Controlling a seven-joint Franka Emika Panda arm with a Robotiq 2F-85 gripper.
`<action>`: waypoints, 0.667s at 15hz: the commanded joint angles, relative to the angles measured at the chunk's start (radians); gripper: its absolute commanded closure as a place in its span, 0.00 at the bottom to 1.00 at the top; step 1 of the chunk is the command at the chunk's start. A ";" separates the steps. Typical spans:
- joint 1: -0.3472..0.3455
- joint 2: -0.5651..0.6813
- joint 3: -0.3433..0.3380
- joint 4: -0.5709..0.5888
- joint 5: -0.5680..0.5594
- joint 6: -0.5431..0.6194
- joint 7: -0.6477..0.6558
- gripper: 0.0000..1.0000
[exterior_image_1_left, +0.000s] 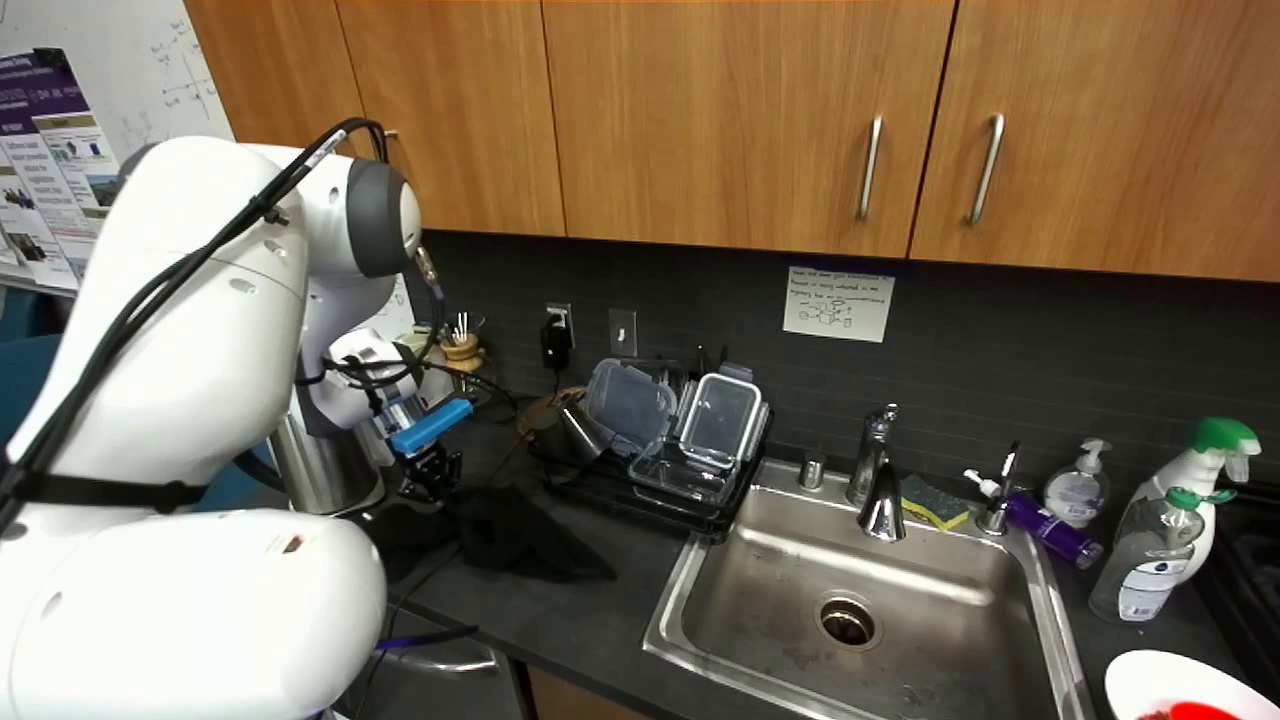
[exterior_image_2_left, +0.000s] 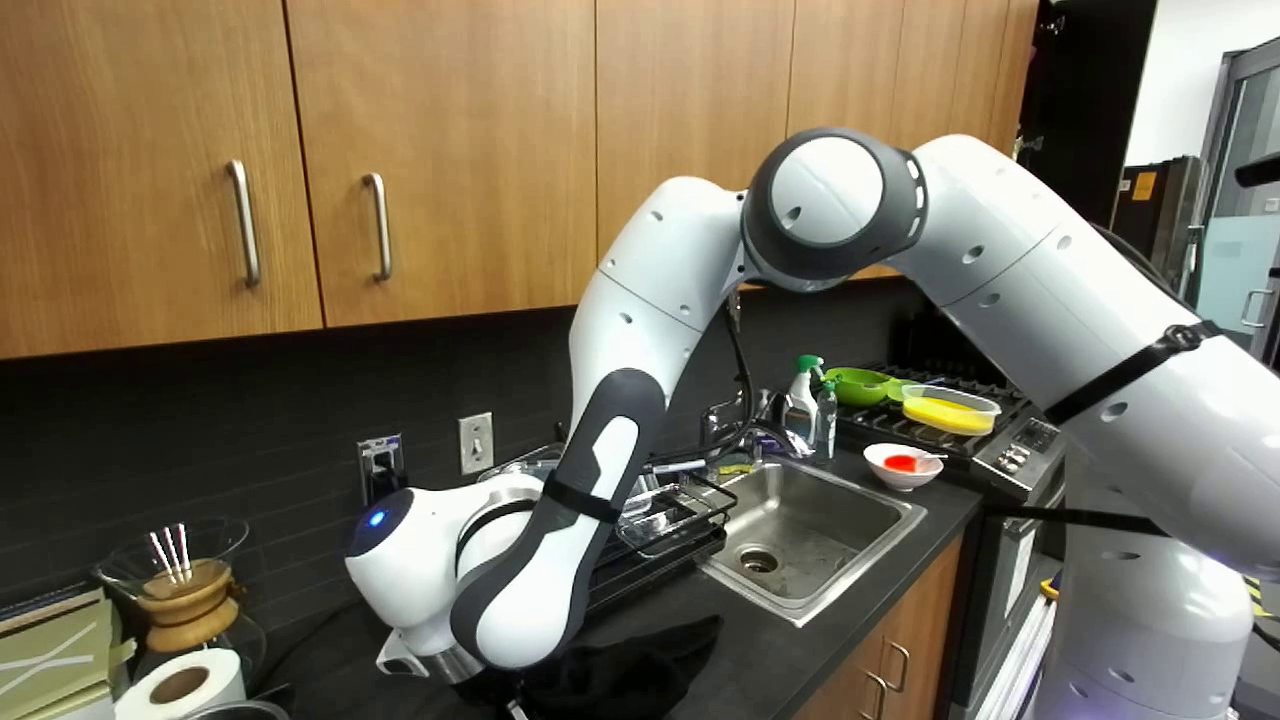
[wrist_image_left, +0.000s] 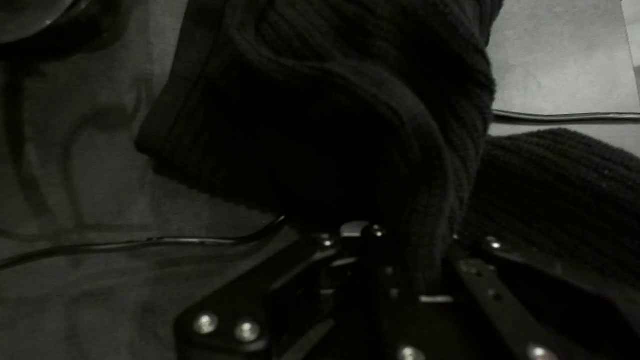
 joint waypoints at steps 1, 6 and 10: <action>0.015 0.034 -0.009 0.043 -0.006 -0.036 -0.019 0.98; 0.022 0.049 -0.013 0.071 -0.012 -0.054 -0.016 0.98; 0.046 0.037 -0.034 0.089 -0.068 -0.043 0.004 0.98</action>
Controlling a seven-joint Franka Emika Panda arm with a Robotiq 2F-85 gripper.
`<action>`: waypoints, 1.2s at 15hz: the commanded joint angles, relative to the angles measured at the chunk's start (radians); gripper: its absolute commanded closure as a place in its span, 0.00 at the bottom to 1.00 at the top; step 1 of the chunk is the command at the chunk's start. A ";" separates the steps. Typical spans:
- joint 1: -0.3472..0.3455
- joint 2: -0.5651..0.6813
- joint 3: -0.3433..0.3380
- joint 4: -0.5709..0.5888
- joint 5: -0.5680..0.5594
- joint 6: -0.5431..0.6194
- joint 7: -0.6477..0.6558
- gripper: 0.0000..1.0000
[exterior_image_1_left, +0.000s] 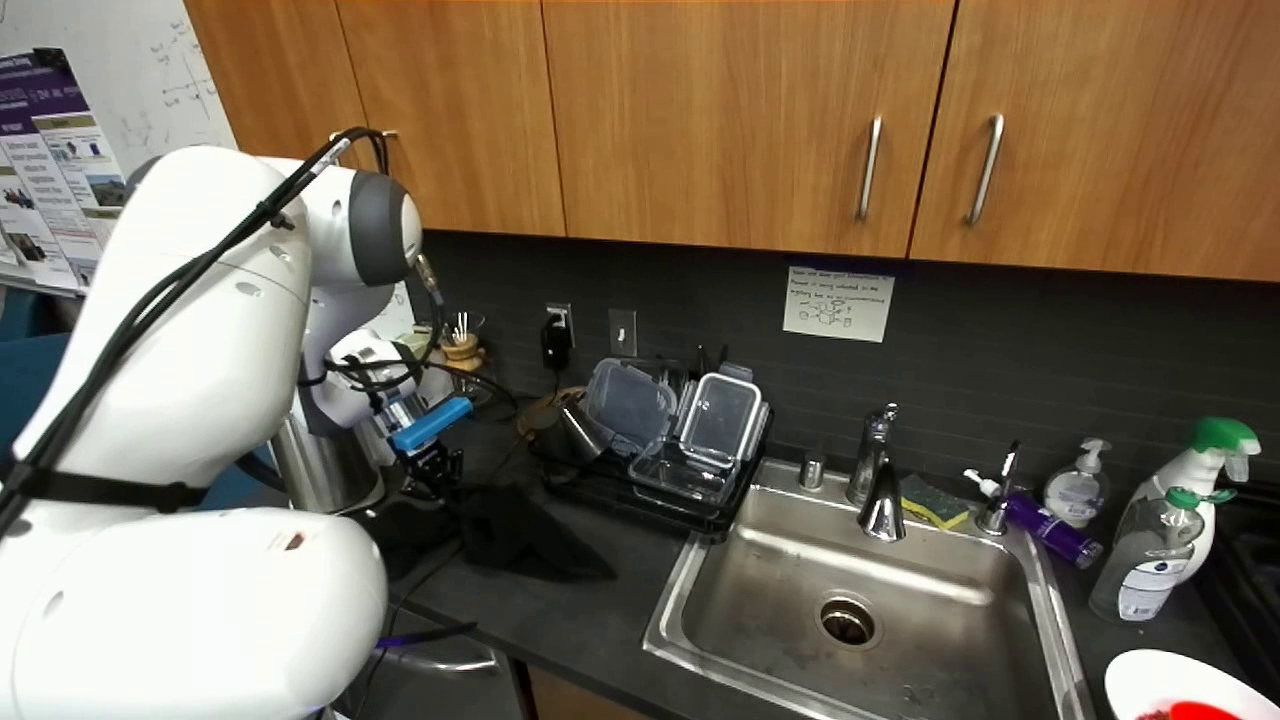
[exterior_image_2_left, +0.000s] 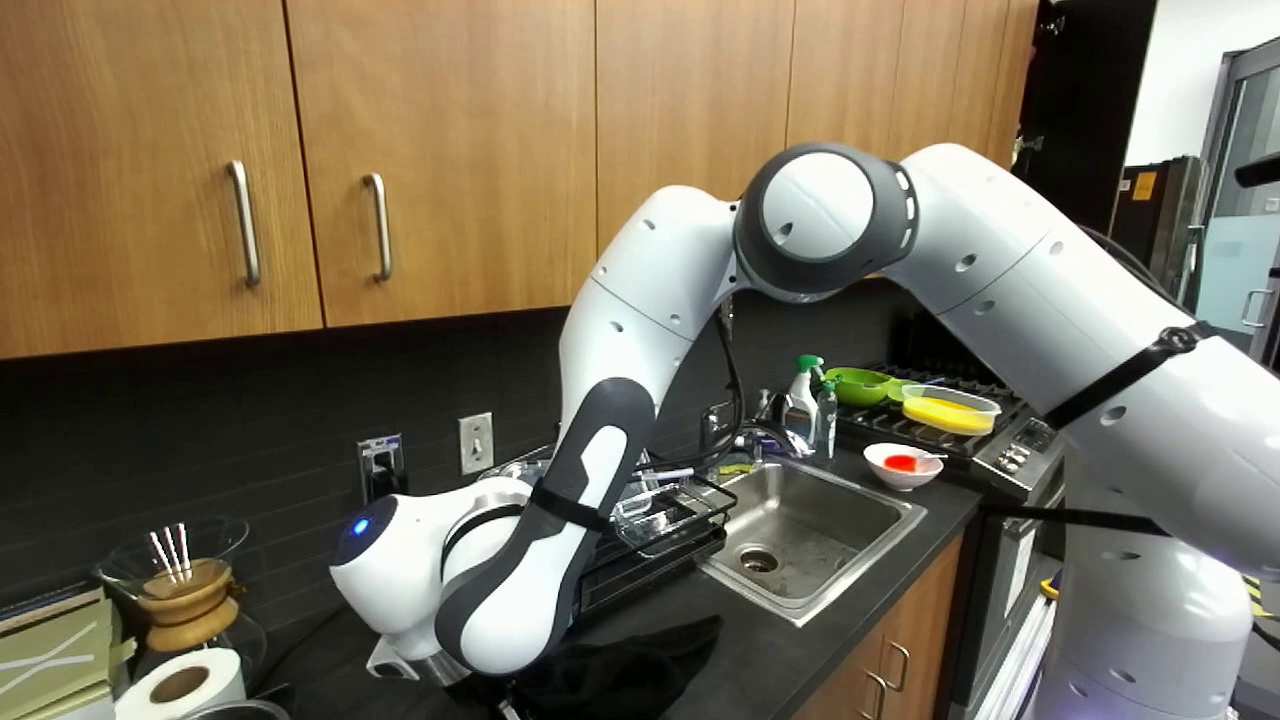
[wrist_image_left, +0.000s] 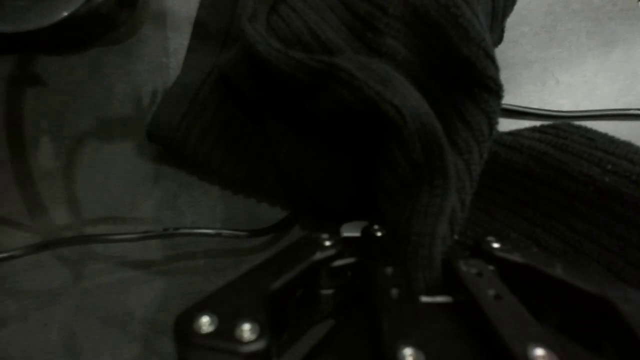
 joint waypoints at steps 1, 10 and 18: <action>0.039 0.003 -0.034 0.040 -0.078 -0.004 0.008 0.98; 0.033 0.012 -0.032 0.078 -0.225 0.030 0.008 0.98; -0.021 0.074 -0.013 0.091 -0.207 0.139 -0.033 0.98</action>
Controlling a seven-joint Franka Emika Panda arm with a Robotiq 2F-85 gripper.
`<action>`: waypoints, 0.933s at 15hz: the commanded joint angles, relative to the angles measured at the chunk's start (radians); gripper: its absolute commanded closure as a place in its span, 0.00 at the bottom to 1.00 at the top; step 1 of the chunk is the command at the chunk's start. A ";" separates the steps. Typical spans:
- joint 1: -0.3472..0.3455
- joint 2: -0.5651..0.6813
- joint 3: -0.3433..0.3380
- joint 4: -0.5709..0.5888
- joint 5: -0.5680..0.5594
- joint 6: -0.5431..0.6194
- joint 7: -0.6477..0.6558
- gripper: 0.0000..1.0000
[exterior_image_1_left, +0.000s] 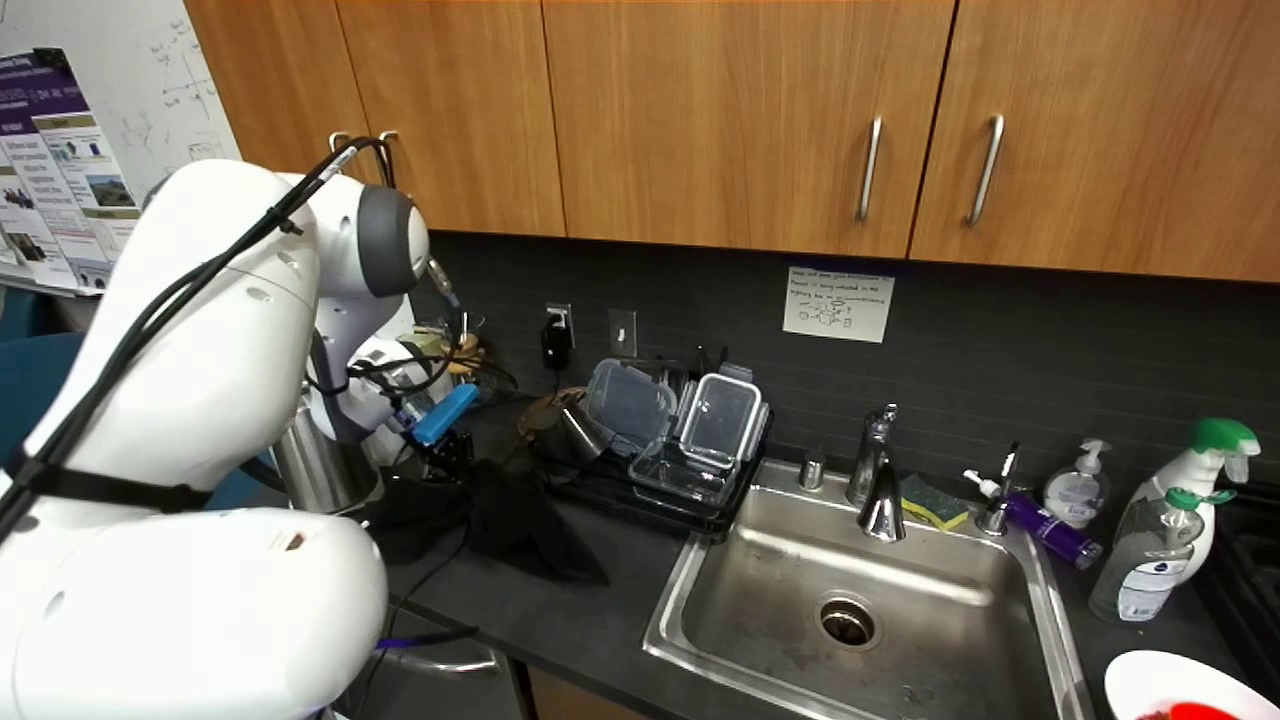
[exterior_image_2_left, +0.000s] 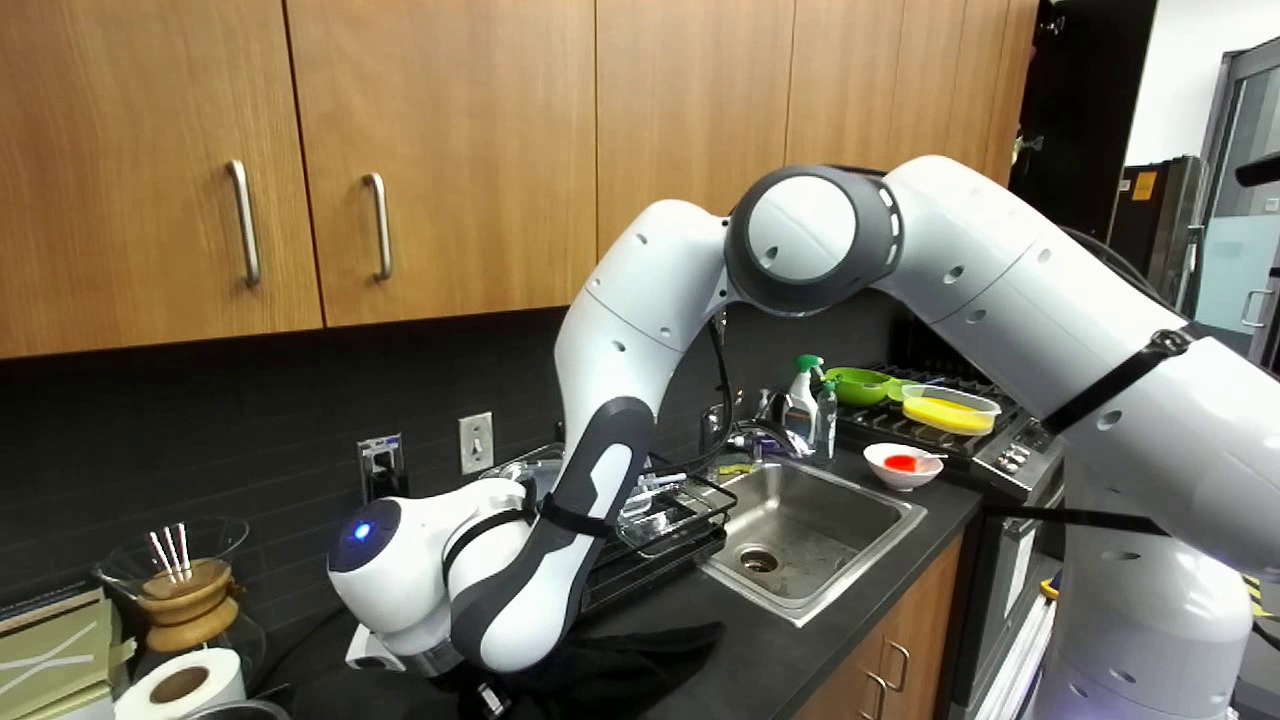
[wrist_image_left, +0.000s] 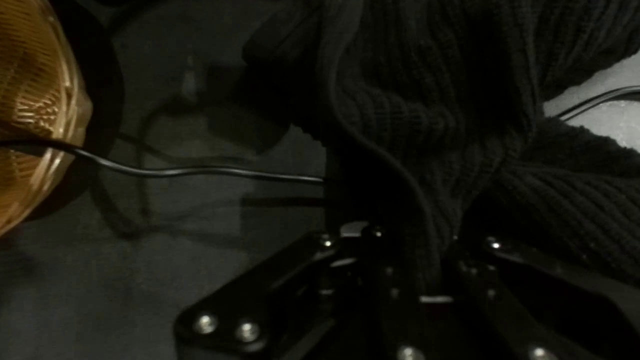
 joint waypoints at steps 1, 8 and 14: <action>-0.024 0.033 0.008 0.023 -0.019 0.067 -0.042 0.98; -0.007 0.054 -0.007 0.065 -0.077 0.080 -0.110 0.98; -0.016 0.072 0.006 0.112 -0.095 0.085 -0.188 0.98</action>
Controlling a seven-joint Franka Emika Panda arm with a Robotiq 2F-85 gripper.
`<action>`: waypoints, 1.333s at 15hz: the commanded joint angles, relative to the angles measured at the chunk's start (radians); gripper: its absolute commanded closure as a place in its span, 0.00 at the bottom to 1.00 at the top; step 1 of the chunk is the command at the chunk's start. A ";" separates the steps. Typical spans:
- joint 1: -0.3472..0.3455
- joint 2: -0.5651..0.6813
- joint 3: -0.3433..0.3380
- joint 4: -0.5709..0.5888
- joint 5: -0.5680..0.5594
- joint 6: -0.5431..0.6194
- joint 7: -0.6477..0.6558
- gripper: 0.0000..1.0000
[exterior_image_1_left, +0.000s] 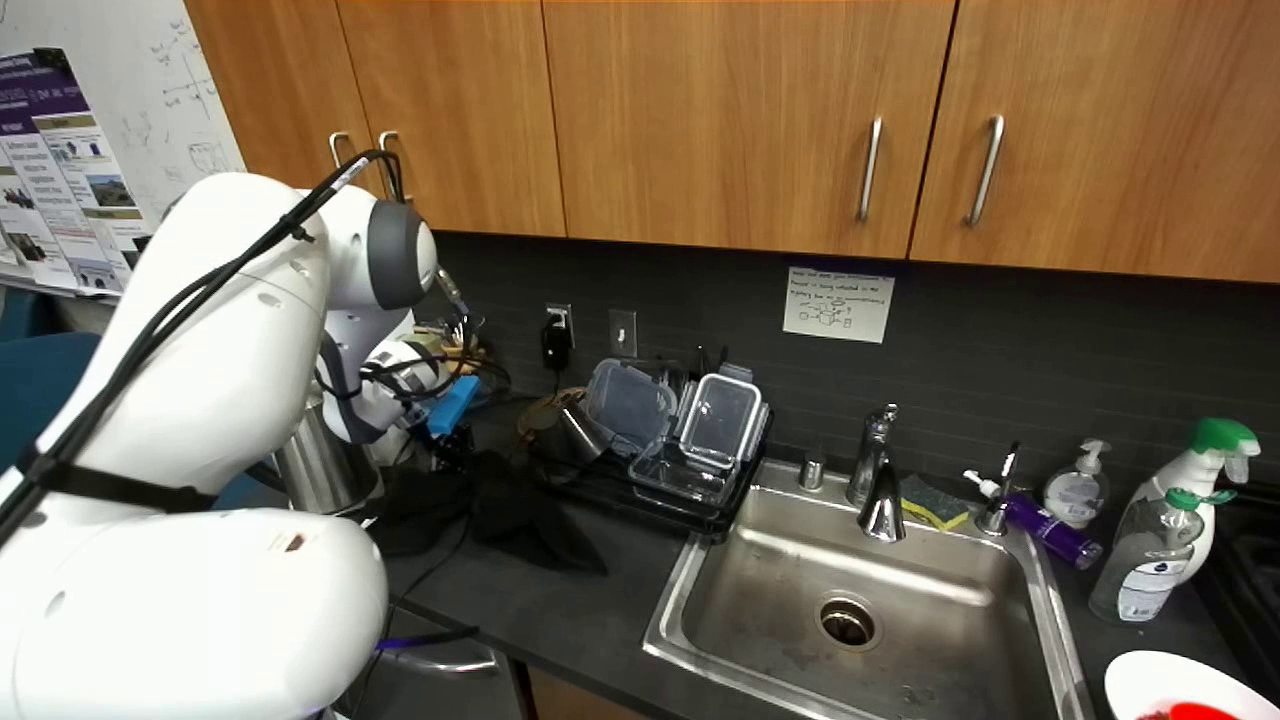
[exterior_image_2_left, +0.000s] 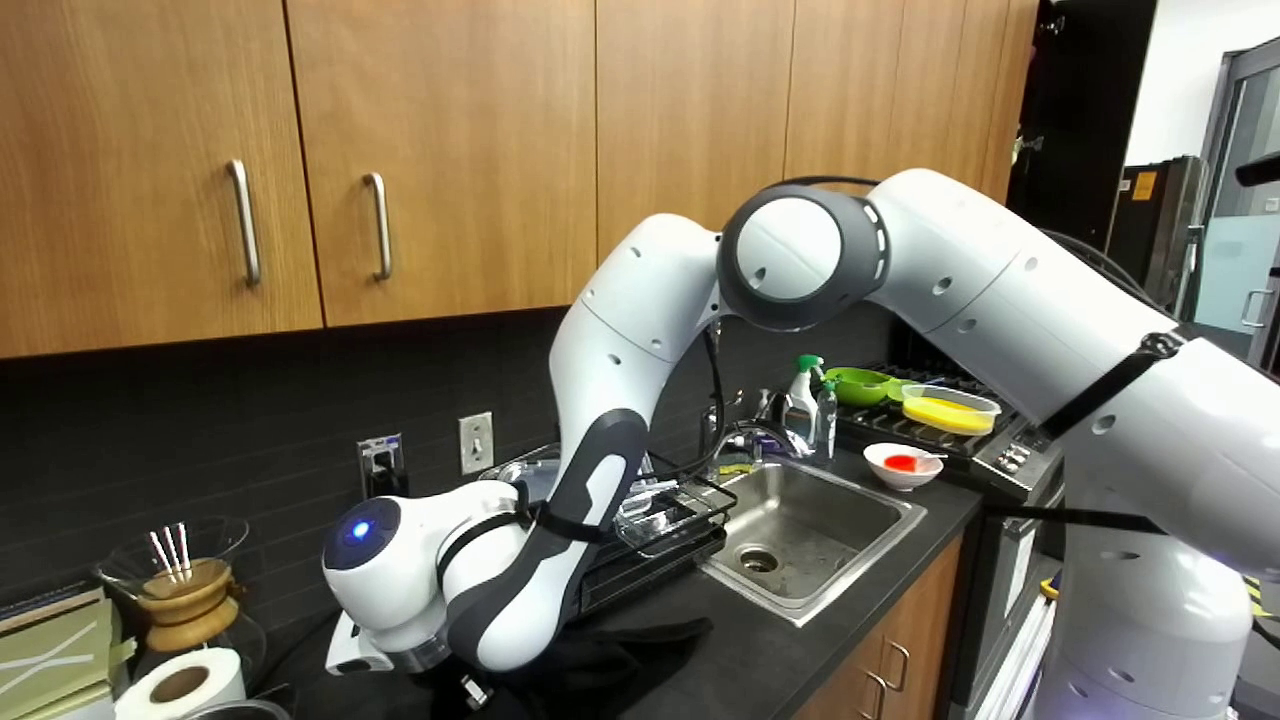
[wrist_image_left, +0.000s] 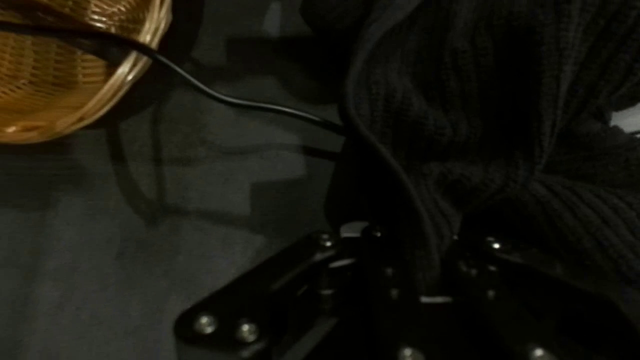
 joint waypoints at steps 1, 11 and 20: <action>-0.011 0.030 0.008 0.045 -0.019 0.021 -0.046 0.98; -0.028 0.089 0.030 0.110 0.009 0.034 -0.106 0.98; -0.017 0.124 0.037 0.197 0.020 0.019 -0.190 0.98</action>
